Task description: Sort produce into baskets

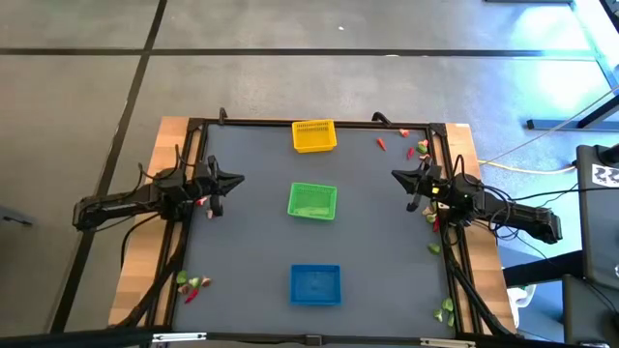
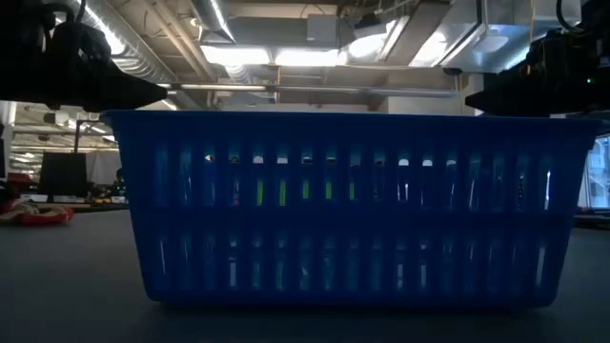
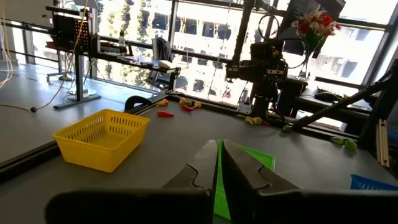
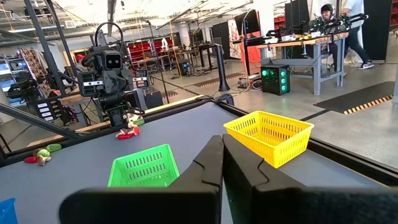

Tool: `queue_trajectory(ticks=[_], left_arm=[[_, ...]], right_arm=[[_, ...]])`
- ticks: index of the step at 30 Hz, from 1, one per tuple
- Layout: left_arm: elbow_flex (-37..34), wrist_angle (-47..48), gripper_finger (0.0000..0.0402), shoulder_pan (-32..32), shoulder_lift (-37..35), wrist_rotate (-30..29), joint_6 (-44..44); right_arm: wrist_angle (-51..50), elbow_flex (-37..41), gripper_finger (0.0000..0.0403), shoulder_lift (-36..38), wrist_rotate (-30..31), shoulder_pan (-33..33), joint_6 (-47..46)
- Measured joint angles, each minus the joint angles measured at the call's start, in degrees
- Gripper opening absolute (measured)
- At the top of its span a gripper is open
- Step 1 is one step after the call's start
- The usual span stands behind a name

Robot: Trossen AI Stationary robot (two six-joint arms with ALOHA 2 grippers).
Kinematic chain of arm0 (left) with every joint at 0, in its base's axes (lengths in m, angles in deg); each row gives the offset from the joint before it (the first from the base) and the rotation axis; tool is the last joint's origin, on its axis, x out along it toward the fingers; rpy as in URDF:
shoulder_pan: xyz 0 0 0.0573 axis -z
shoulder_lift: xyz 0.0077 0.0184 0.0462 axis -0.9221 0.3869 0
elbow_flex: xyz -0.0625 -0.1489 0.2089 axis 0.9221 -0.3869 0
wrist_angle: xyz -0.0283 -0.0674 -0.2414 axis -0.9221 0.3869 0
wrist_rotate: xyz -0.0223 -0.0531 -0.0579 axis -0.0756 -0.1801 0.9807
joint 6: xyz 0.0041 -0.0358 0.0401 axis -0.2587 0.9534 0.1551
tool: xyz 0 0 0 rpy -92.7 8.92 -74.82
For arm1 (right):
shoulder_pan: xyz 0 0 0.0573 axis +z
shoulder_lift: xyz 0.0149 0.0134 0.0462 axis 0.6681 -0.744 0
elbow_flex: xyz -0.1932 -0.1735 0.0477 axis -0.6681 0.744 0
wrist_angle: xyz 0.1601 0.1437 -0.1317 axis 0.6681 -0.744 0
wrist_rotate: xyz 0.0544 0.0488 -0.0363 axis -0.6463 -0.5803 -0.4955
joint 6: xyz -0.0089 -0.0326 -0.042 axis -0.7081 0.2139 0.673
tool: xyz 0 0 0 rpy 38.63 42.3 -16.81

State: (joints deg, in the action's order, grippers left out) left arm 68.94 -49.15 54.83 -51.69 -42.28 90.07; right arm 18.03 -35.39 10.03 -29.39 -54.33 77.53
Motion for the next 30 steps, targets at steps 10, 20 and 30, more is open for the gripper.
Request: queue_trajectory(ticks=[10, 20, 30], left_arm=[[0.0, 0.0, 0.0019, 0.0, 0.0, 0.0, 0.0], [0.0, 0.0, 0.0019, 0.0, 0.0, 0.0, 0.0], [0.0, 0.0, 0.0019, 0.0, 0.0, 0.0, -3.5]], right_arm=[[0.0, 0.0, 0.001, 0.0, 0.0, 0.0, 0.0], [0.0, 0.0, 0.001, 0.0, 0.0, 0.0, 0.0], [0.2, 0.0, 0.001, 0.0, 0.0, 0.0, 0.0]])
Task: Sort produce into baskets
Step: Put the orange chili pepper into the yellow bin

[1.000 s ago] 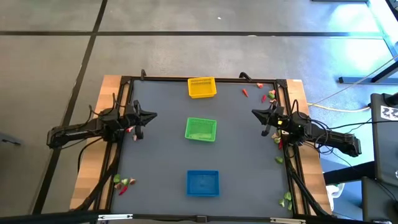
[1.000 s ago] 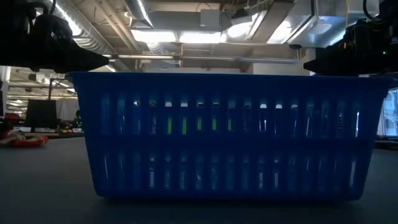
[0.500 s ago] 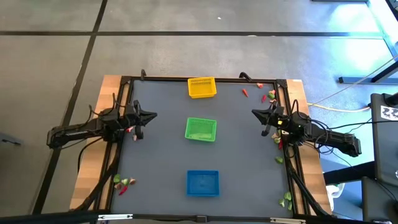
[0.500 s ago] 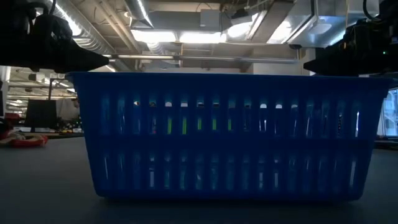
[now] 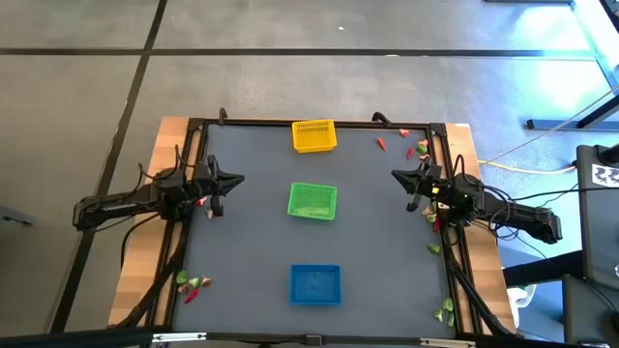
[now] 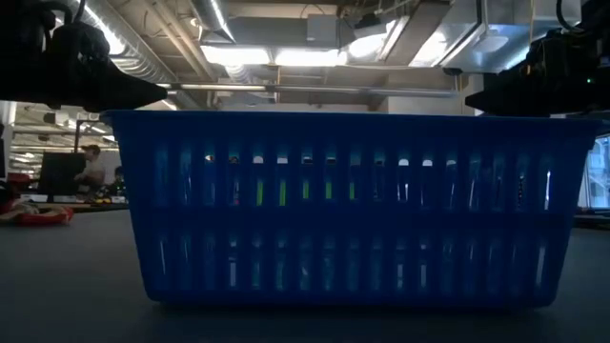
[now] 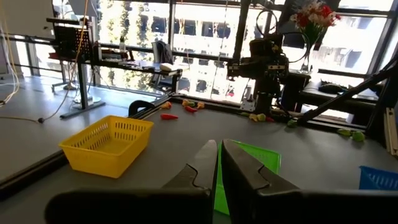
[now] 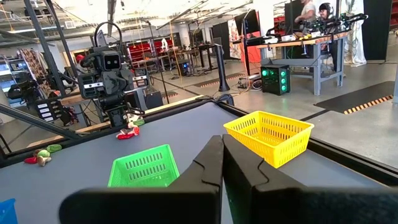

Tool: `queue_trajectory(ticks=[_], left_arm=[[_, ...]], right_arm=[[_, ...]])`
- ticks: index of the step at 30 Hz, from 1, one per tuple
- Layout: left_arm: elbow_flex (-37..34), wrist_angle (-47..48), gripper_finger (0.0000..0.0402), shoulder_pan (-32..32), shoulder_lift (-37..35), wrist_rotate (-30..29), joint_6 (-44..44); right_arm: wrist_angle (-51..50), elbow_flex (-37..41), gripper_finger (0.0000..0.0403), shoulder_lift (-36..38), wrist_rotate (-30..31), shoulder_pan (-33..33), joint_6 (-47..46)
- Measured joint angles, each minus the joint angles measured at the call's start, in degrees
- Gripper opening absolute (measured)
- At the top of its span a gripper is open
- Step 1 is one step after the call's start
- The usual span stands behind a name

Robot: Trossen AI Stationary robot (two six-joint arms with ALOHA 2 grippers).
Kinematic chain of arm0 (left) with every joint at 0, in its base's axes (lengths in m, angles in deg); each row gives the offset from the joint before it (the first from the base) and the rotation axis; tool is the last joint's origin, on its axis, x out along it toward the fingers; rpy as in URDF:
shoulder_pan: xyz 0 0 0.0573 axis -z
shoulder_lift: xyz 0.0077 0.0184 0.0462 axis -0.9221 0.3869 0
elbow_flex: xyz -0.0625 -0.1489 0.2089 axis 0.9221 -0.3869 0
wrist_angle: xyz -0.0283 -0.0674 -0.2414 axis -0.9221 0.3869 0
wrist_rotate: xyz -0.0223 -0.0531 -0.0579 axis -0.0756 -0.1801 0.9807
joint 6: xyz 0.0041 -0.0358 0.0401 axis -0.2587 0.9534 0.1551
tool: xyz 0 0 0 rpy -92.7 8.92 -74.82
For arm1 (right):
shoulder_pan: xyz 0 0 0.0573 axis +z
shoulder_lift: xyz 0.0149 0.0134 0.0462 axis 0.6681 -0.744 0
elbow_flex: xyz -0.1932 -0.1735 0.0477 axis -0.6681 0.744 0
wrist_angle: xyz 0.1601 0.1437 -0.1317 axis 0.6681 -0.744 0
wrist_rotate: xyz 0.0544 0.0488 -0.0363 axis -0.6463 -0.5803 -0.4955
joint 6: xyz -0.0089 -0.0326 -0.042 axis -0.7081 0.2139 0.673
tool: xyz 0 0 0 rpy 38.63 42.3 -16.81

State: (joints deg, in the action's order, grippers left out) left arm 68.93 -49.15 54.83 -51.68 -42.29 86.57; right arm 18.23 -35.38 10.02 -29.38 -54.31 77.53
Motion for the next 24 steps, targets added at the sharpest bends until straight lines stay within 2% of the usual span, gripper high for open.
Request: queue_trajectory(ticks=[4, 11, 14, 17, 24], left_arm=[[0.0, 0.0, 0.0019, 0.0, 0.0, 0.0, 0.2], [0.0, 0.0, 0.0019, 0.0, 0.0, 0.0, -6.2], [0.0, 0.0, 0.0019, -0.1, 0.0, 0.0, -6.5], [0.0, 0.0, 0.0019, 0.0, 0.0, 0.0, -4.4], [0.0, -3.0, 0.0019, 0.0, 0.0, -0.7, 2.7]], right_arm=[[0.0, 0.0, 0.001, 0.0, 0.1, 0.0, 0.3], [0.1, 0.0, 0.001, 0.0, 1.2, 0.0, -0.2], [0.4, 0.0, 0.001, 0.0, 3.9, 0.0, 0.0], [1.2, 0.0, 0.001, 0.0, 6.5, 0.0, 0.4], [6.9, 0.0, 0.001, 0.0, 6.7, 0.0, 6.2]])
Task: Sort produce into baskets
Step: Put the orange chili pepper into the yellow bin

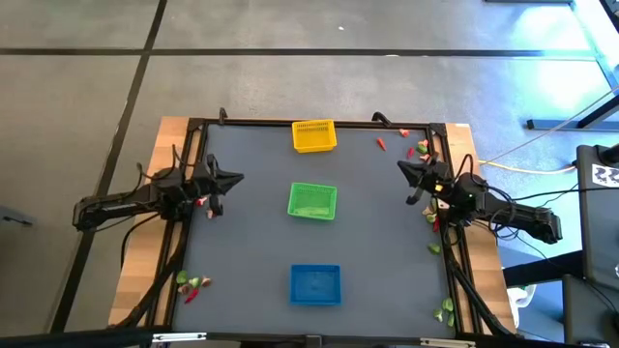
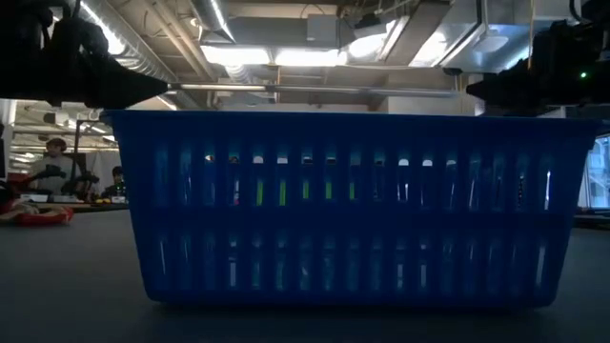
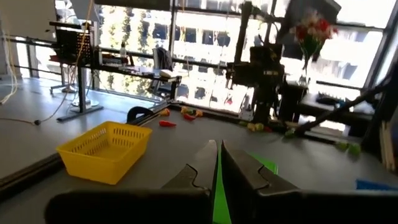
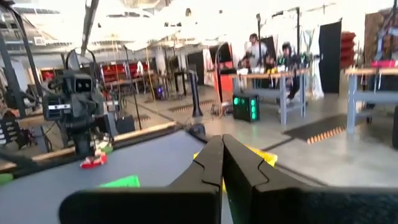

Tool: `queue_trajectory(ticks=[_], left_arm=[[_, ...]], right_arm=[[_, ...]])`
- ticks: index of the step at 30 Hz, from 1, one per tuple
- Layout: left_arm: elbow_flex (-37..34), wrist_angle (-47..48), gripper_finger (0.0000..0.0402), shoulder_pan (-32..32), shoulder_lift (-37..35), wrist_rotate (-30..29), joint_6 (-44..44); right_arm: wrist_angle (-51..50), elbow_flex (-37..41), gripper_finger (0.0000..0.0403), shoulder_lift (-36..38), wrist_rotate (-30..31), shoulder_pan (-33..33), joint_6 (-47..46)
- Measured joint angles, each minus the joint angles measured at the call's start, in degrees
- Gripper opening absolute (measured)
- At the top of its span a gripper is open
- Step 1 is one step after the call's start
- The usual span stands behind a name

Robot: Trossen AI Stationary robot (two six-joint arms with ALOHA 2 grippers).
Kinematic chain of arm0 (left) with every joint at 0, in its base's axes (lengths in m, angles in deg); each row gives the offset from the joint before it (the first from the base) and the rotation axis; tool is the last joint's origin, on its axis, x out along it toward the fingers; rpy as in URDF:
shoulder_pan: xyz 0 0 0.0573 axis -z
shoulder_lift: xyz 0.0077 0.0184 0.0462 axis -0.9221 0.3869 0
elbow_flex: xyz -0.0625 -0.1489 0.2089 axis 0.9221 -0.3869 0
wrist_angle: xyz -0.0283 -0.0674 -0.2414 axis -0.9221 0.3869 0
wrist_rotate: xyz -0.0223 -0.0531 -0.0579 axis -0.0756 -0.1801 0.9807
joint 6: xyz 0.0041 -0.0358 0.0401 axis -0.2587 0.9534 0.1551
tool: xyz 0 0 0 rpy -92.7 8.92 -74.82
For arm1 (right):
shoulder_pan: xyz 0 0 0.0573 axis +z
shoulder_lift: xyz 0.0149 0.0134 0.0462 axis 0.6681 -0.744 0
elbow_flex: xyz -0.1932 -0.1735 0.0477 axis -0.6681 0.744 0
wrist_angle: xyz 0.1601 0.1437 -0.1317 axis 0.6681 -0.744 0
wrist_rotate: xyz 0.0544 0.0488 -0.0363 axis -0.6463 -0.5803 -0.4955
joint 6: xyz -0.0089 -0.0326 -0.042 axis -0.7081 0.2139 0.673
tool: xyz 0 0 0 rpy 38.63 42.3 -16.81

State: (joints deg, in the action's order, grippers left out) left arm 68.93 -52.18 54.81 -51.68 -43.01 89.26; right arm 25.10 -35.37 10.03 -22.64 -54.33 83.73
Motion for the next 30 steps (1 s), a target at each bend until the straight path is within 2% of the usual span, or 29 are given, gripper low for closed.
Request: queue_trajectory(ticks=[3, 9, 16, 24, 30], left_arm=[[0.0, -3.3, 0.0019, 0.0, 0.0, -1.3, 1.7], [0.0, -7.0, 0.0019, -0.1, 0.0, -4.7, 0.1], [0.0, -10.5, 0.0019, -0.1, 0.9, -7.5, -1.8], [0.0, -22.4, 0.0019, -2.0, 10.7, -8.9, -5.9], [0.0, -30.8, 0.0019, -5.0, 20.6, -8.9, -5.9]], right_arm=[[2.5, 0.0, 0.001, 0.0, 0.6, 0.0, 0.3], [7.8, 0.0, 0.001, 0.0, 5.4, 0.0, -1.2], [7.6, -0.4, 0.001, -3.7, 9.7, 0.0, -1.2], [7.2, -6.0, 0.001, -19.8, 16.0, -0.1, 0.5], [2.5, -15.3, 0.001, -35.1, 16.7, -6.2, 1.7]])
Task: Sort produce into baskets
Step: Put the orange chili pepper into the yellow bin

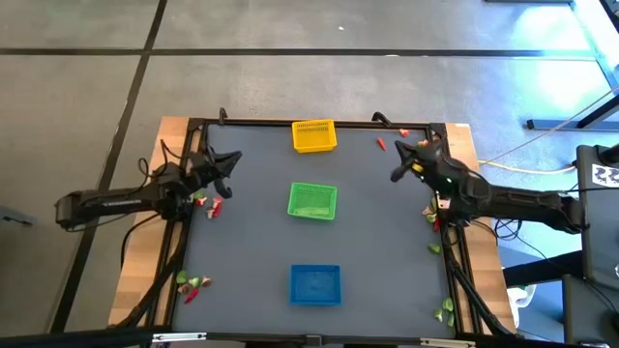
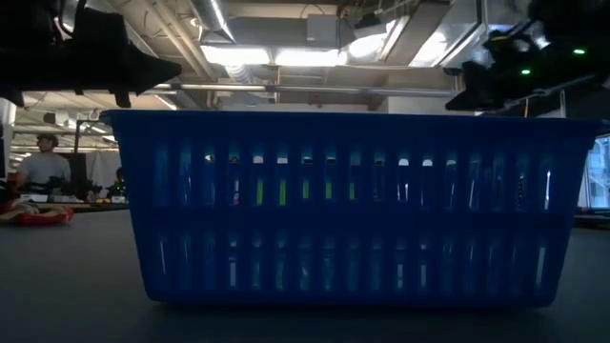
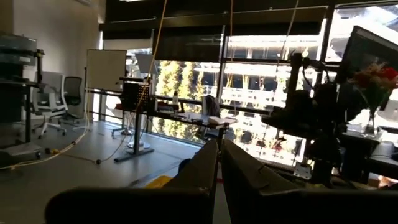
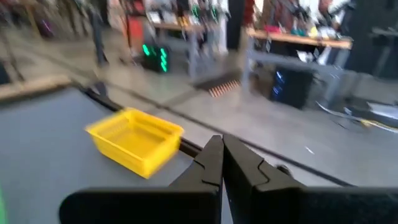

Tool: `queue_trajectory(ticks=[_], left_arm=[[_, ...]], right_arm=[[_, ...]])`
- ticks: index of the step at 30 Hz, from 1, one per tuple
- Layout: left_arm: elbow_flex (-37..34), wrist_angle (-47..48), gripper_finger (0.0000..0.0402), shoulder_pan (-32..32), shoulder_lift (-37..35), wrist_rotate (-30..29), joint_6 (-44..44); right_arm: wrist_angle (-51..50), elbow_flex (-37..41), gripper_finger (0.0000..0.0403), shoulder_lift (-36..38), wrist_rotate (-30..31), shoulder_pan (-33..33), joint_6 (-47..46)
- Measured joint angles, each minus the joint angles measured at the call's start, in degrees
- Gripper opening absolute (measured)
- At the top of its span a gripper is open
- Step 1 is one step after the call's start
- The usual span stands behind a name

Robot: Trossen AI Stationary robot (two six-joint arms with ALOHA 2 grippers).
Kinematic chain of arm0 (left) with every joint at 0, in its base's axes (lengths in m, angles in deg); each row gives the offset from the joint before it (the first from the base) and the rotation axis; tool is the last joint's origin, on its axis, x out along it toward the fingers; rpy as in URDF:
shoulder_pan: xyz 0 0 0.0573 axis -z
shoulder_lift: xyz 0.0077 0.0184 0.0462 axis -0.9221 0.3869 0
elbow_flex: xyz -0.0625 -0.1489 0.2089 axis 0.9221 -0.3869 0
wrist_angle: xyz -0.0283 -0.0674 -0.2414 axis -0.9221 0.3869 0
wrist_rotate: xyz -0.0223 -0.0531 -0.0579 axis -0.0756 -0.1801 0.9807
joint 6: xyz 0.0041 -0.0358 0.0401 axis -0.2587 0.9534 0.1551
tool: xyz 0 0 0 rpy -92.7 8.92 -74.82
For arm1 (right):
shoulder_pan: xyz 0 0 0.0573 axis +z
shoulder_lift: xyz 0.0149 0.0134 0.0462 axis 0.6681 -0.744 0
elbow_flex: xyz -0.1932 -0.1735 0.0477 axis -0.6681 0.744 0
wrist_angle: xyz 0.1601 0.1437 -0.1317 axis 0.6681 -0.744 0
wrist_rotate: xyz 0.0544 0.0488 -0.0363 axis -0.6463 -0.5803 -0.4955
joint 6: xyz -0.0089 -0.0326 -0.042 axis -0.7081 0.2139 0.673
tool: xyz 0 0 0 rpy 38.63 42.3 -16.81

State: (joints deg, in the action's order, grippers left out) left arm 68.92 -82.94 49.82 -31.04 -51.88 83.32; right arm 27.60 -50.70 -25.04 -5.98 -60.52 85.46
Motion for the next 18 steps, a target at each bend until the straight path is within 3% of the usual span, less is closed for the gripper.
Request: queue_trajectory(ticks=[4, 10, 18], left_arm=[[0.0, -4.9, 0.0019, -1.0, 4.6, 0.0, 0.0], [0.1, -8.5, 0.0019, -1.1, 8.6, 0.0, 0.1], [0.1, -8.5, 0.0019, -1.1, 9.3, 0.0, 0.6]], right_arm=[[-8.3, -8.6, 0.001, -9.2, -3.3, -7.0, 0.2], [-18.0, -18.9, 0.001, -22.1, -15.1, -17.4, 1.4], [-22.7, -26.2, 0.001, -35.3, -22.2, -24.1, 1.3]])
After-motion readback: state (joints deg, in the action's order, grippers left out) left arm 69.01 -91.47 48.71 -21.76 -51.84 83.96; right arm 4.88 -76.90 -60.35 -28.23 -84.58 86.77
